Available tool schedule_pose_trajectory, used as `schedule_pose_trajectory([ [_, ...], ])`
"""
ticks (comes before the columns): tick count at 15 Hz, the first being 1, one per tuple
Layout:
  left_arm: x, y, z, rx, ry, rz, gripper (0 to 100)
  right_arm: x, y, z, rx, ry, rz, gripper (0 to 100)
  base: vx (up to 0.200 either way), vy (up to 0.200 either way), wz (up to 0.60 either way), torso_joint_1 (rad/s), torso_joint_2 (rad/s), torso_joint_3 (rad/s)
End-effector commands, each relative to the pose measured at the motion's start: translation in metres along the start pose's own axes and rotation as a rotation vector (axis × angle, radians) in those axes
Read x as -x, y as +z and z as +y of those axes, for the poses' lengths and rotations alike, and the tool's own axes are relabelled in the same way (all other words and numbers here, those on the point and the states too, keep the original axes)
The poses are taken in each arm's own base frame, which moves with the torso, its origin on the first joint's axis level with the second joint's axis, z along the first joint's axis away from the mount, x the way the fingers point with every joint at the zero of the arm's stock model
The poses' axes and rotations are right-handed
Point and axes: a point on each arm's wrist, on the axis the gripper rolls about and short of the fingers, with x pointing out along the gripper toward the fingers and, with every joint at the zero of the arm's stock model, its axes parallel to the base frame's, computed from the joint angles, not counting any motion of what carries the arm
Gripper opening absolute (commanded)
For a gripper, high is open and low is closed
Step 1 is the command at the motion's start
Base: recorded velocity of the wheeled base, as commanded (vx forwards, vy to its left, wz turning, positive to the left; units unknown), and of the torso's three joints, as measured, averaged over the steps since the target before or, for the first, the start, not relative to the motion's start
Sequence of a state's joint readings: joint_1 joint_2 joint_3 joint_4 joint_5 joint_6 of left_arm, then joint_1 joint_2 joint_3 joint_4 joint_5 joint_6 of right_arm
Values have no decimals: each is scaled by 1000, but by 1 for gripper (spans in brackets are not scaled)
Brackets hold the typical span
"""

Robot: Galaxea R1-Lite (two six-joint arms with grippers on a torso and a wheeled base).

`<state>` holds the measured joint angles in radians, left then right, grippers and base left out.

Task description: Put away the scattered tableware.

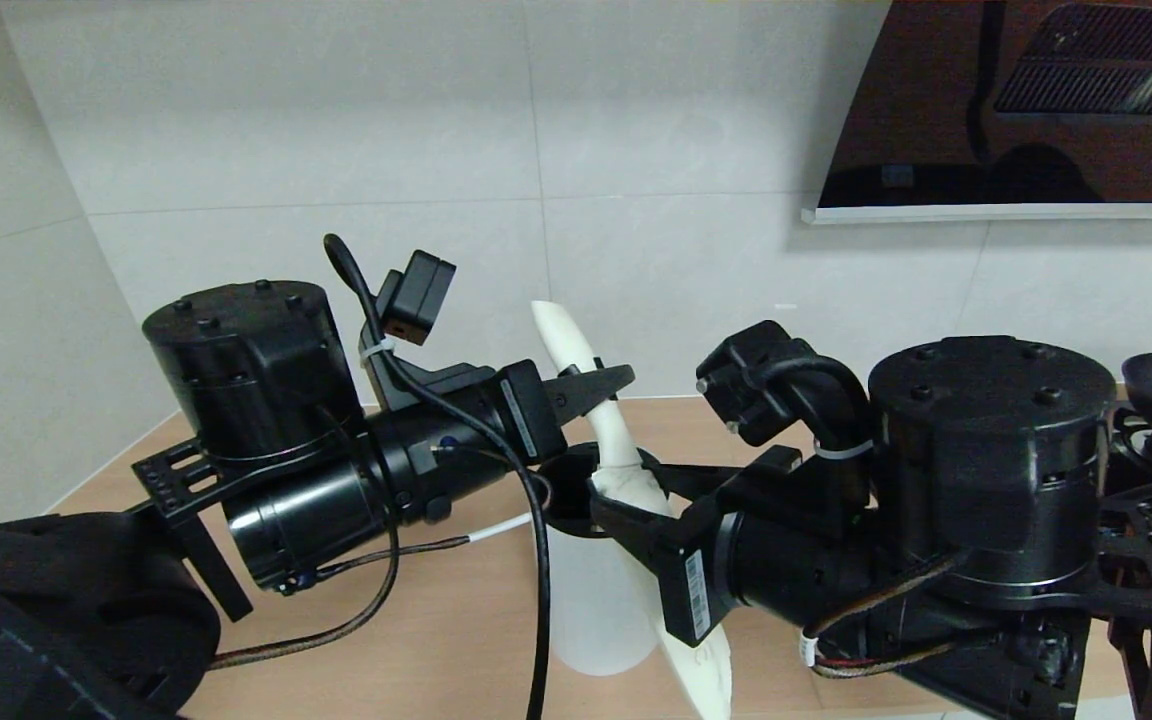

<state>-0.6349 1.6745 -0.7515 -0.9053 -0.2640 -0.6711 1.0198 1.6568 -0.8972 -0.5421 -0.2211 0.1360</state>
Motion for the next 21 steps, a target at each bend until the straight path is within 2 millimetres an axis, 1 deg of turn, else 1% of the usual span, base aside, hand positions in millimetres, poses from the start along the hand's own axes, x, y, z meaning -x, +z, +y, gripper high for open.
schedule_pose_trajectory([
  [1,0,0,0,0,-1,-2,0,0,0,0,-1,1,-1,100,0,0,0,0,0,0],
  [5,3,3,-4,-4,-8,-15,0,1,-1,0,0,2,4,100,0,0,0,0,0,0],
  [8,8,10,-10,-14,-23,-39,0,5,2,-2,-3,-3,-7,100,0,0,0,0,0,0],
  [9,12,18,-16,-33,-35,-67,0,10,8,-8,-10,-18,-30,100,0,0,0,0,0,0],
  [10,19,25,-17,-55,-15,-85,0,12,9,-15,-13,-40,-35,100,0,0,0,0,0,0],
  [11,25,36,-23,-93,15,-119,0,14,9,-20,-15,-57,-36,100,0,0,0,0,0,0],
  [12,27,49,-32,-115,72,-175,0,17,13,-31,-21,-90,-50,100,0,0,0,0,0,0],
  [14,20,73,-44,-168,213,-272,0,17,17,-52,-36,-157,-63,100,0,0,0,0,0,0],
  [15,16,81,-46,-215,270,-293,0,18,18,-57,-40,-174,-69,100,0,0,0,0,0,0],
  [16,16,86,-47,-244,306,-320,0,19,19,-60,-40,-183,-71,100,0,0,0,0,0,0],
  [17,17,87,-45,-283,372,-348,0,20,19,-63,-43,-195,-74,100,0,0,0,0,0,0],
  [18,15,81,-39,-297,399,-328,0,20,19,-67,-45,-212,-71,100,0,0,0,0,0,0],
  [19,12,76,-34,-312,415,-308,0,20,18,-71,-47,-227,-68,100,0,0,0,0,0,0],
  [21,3,74,-28,-329,419,-332,0,21,18,-74,-39,-240,-70,100,0,0,0,0,0,0],
])
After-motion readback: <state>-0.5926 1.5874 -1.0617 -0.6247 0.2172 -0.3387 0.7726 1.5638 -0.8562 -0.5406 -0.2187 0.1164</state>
